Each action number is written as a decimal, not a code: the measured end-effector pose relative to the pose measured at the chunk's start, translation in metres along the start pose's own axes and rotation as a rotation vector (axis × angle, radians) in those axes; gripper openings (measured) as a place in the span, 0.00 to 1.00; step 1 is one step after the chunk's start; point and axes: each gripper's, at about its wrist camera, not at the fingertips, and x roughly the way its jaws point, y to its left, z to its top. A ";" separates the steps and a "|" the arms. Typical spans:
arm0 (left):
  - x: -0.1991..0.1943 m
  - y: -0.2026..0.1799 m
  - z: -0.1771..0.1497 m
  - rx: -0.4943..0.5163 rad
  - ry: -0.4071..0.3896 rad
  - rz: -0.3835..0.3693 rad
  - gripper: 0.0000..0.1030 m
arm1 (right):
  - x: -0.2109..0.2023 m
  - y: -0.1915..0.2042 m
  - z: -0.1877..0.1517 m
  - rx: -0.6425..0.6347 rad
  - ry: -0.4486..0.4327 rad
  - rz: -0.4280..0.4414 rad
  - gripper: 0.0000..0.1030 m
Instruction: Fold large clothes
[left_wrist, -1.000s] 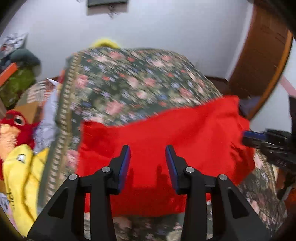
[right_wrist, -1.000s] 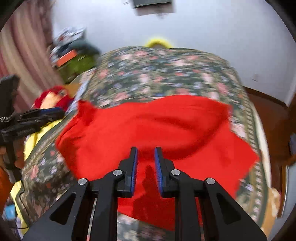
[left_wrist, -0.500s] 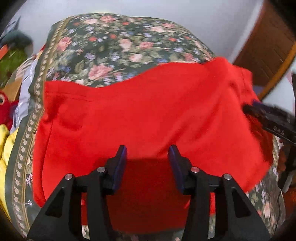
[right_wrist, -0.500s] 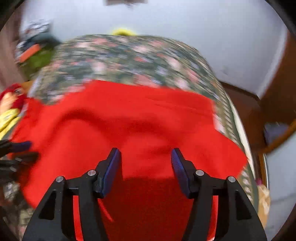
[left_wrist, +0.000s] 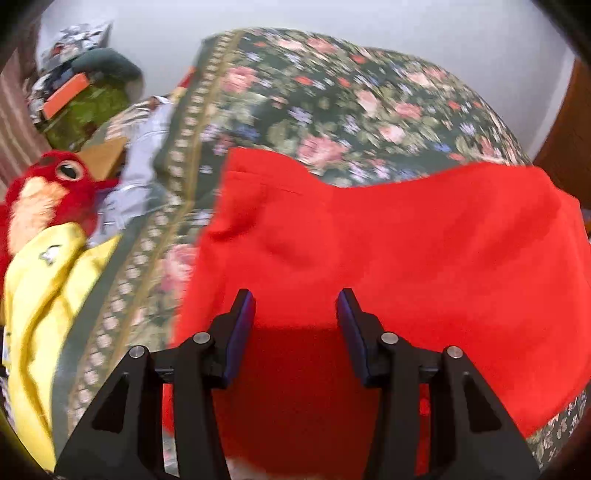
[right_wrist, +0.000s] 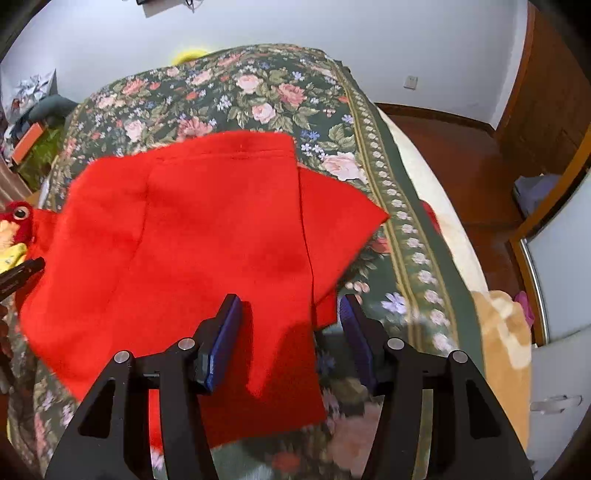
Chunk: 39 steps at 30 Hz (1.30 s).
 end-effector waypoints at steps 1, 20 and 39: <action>-0.010 0.007 -0.003 -0.016 -0.034 0.002 0.46 | -0.005 0.001 -0.002 -0.003 -0.011 0.009 0.50; -0.046 0.053 -0.075 -0.463 0.146 -0.574 0.68 | -0.003 0.095 -0.024 -0.163 -0.004 0.164 0.64; 0.050 0.032 -0.043 -0.655 0.120 -0.577 0.68 | 0.016 0.097 -0.037 -0.165 0.071 0.148 0.71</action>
